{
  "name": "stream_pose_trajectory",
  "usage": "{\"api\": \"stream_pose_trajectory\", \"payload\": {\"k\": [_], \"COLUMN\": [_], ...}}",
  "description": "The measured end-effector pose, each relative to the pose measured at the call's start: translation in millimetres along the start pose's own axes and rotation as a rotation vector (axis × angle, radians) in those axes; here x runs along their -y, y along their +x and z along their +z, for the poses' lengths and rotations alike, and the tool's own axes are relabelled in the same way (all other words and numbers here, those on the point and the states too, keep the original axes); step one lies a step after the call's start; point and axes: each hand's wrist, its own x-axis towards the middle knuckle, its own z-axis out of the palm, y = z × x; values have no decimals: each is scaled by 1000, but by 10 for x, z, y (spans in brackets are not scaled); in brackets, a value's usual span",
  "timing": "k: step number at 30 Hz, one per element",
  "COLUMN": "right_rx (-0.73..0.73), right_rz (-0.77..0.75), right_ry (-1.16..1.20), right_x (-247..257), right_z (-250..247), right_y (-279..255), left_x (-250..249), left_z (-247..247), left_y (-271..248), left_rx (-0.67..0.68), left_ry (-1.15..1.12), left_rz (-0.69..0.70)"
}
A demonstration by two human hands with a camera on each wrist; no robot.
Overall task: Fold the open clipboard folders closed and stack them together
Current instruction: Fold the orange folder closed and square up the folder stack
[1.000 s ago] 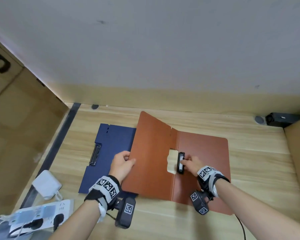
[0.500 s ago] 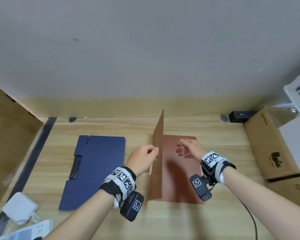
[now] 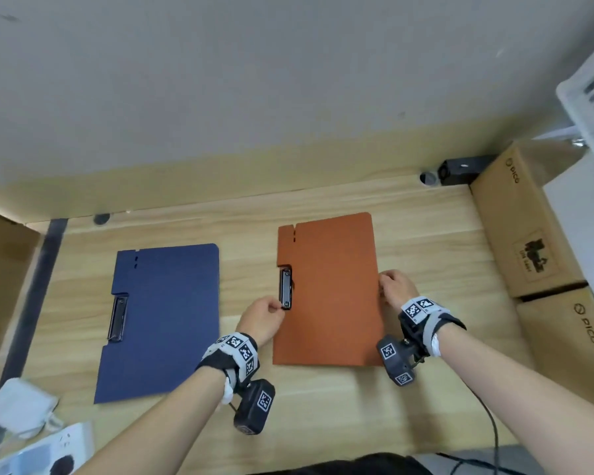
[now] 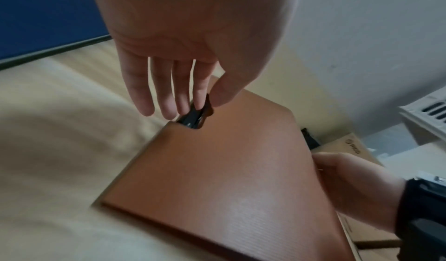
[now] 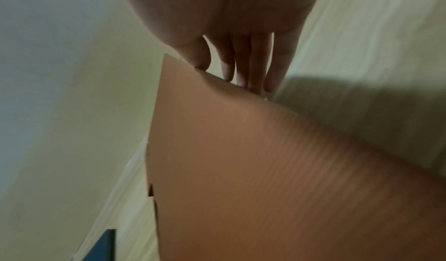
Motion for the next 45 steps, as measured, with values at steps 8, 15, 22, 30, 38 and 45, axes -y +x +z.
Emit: {"api": "stream_pose_trajectory", "payload": {"k": [8, 15, 22, 30, 38, 45], "right_rx": [-124, -101, -9, 125, 204, 180], "right_rz": [31, 13, 22, -103, -183, -173], "right_ry": [-184, -111, 9, 130, 62, -53], "right_x": [-26, -25, 79, 540, 1090, 1272], "right_z": [178, 389, 789, 1831, 2713, 3103], "right_y": [-131, -186, -331, -545, -748, -864], "left_x": [214, 304, 703, 1660, 2416, 2698], "left_z": [298, 202, -214, -869, -1407, -1746], "left_y": [119, 235, 2, -276, -487, -409], "left_rx": [11, -41, -277, -434, -605, -556], "left_ry": [-270, -565, -700, -756, -750, -142], "left_rz": [-284, -344, -200, -178, -212, -324]}}
